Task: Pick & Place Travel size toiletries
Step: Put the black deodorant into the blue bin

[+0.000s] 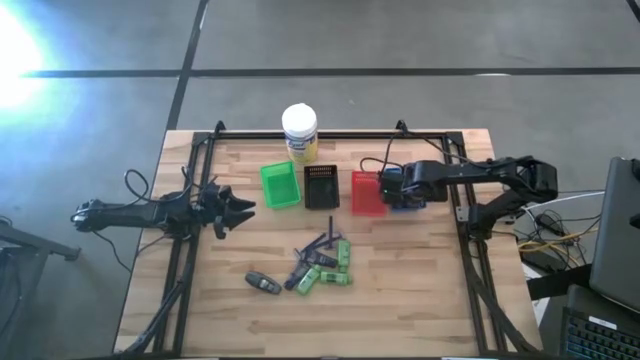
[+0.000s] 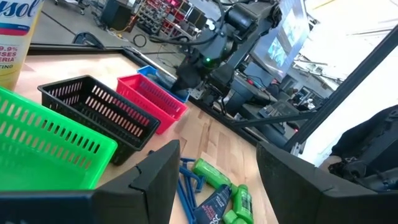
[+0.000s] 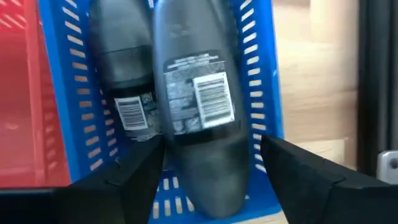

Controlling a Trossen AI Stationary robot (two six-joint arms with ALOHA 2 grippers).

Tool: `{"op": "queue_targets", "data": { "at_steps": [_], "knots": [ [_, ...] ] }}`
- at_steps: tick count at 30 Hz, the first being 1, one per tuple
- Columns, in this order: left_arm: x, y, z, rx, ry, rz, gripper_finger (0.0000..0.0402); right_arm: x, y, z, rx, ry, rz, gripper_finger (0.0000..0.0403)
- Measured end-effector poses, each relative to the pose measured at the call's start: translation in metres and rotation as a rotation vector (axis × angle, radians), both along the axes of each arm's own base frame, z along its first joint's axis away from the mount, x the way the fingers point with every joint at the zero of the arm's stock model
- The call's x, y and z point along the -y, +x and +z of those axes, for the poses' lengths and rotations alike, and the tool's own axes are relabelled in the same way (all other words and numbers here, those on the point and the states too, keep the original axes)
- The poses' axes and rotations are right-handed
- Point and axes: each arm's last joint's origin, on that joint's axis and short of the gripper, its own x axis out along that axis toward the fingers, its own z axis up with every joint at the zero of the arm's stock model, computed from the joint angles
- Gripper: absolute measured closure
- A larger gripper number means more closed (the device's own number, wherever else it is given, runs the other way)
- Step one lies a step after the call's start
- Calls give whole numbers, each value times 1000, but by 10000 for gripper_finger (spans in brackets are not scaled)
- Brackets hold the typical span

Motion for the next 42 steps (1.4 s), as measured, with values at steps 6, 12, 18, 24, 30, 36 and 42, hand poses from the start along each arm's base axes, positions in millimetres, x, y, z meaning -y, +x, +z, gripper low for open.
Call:
{"op": "queue_targets", "data": {
  "at_steps": [6, 12, 18, 24, 30, 36, 42],
  "knots": [
    [0, 0, 1, 15, -1, 0, 184, 1, 6, 15, -9, -47, 57, 93],
    [-1, 0, 2, 28, -14, 38, 184, -21, 33, 46, 107, -66, 225, 56],
    [-3, -1, 12, 103, -14, 91, 184, -53, 51, 67, 210, 7, 308, 46],
    [4, 1, 8, 59, -53, -120, 186, -86, 54, 74, 268, 50, 337, 60],
    [12, -1, 2, -359, 40, -360, 189, -114, 49, 70, 273, 95, 359, 70],
    [22, 15, 23, -459, 225, -497, 188, -128, 40, 56, 240, 92, 366, 62],
    [46, 33, 27, -607, 301, -627, 179, -141, 36, 45, 252, 92, 418, 38]
  ]
}}
